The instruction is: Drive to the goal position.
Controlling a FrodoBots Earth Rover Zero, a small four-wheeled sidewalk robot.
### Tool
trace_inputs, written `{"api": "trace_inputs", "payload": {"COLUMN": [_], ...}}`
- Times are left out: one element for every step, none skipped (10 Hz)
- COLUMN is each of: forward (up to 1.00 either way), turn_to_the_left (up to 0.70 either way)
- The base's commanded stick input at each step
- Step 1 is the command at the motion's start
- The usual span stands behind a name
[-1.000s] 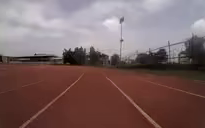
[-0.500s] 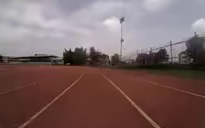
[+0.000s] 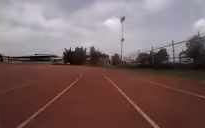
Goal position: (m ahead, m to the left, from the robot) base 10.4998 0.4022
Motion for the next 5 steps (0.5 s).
{"api": "trace_inputs", "payload": {"forward": [0.45,0.45,0.45,0.45,0.45], "turn_to_the_left": [0.0,0.0,0.0,0.0,0.0]}}
